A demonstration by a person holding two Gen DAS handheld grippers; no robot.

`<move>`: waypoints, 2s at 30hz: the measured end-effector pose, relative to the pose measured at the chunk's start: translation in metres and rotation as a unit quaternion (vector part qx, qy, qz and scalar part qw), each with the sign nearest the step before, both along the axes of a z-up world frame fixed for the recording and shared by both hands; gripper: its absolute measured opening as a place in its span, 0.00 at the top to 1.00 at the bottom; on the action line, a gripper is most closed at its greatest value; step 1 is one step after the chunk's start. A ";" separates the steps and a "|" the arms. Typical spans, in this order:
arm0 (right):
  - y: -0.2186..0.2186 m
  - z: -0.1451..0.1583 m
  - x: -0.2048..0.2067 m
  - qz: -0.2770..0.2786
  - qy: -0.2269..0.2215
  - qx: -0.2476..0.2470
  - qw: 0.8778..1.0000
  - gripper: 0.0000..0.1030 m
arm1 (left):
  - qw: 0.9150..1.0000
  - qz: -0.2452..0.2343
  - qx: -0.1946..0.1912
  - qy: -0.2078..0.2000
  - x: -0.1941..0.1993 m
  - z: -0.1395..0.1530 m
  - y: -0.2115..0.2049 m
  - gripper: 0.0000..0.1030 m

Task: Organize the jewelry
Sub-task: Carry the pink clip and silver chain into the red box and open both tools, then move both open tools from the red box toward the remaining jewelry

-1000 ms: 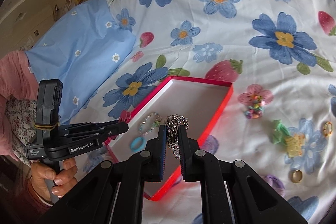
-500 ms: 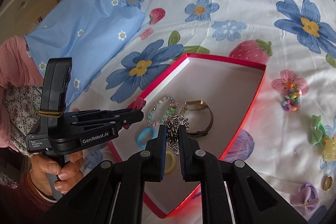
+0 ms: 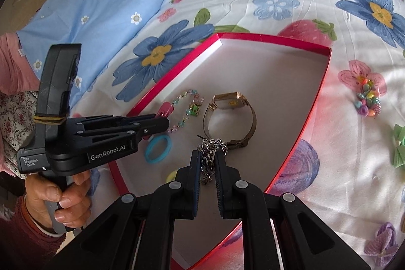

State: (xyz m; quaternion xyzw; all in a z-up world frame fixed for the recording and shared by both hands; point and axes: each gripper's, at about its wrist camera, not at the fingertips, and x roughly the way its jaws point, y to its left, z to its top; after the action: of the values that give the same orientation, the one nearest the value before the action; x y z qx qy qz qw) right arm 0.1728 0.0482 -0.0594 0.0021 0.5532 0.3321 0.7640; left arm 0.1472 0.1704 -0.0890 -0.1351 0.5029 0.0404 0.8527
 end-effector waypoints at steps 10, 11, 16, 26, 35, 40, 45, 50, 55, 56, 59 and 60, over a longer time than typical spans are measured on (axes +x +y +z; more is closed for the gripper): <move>0.000 -0.004 0.000 0.004 0.009 0.001 1.000 0.88 | 1.000 -0.004 0.007 0.001 0.001 0.001 -0.004 0.80; 0.001 -0.004 0.000 0.003 0.009 0.000 1.000 0.87 | 1.000 -0.004 0.008 0.001 0.000 0.001 -0.005 0.80; 0.000 -0.002 -0.001 0.000 0.008 0.006 1.000 0.85 | 1.000 -0.002 0.006 0.002 0.000 0.001 -0.006 0.77; -0.026 0.029 -0.005 -0.027 -0.015 0.038 0.999 0.68 | 1.000 0.001 0.005 0.004 -0.005 0.008 -0.007 0.73; -0.084 0.062 -0.016 -0.080 -0.050 0.041 0.995 0.61 | 0.999 -0.010 0.001 -0.033 -0.023 0.044 -0.022 0.57; -0.121 0.071 -0.020 -0.118 -0.060 0.032 0.991 0.56 | 0.999 -0.028 -0.003 -0.046 -0.031 0.060 -0.040 0.45; -0.162 0.082 -0.024 -0.157 -0.073 0.027 0.985 0.50 | 0.997 -0.053 -0.001 -0.051 -0.031 0.071 -0.065 0.43; -0.194 0.086 -0.029 -0.188 -0.080 0.020 0.979 0.47 | 0.996 -0.078 0.003 -0.051 -0.025 0.075 -0.089 0.42; -0.219 0.084 -0.030 -0.212 -0.081 0.013 0.974 0.46 | 0.994 -0.097 0.007 -0.050 -0.011 0.078 -0.109 0.42; -0.223 0.083 -0.030 -0.218 -0.080 0.012 0.973 0.46 | 0.994 -0.100 0.008 -0.049 -0.007 0.078 -0.113 0.42; -0.232 0.080 -0.026 -0.228 -0.080 0.009 0.970 0.46 | 0.993 -0.110 0.010 -0.049 0.004 0.077 -0.123 0.42; -0.236 0.079 -0.025 -0.231 -0.080 0.007 0.970 0.46 | 0.992 -0.112 0.010 -0.048 0.007 0.077 -0.127 0.42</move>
State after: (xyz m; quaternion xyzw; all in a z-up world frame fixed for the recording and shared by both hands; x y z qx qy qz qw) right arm 0.1476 -0.1874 0.0197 0.1087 0.4722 0.1496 0.8619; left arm 0.1542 0.0439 -0.0123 -0.0709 0.4726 -0.0568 0.8766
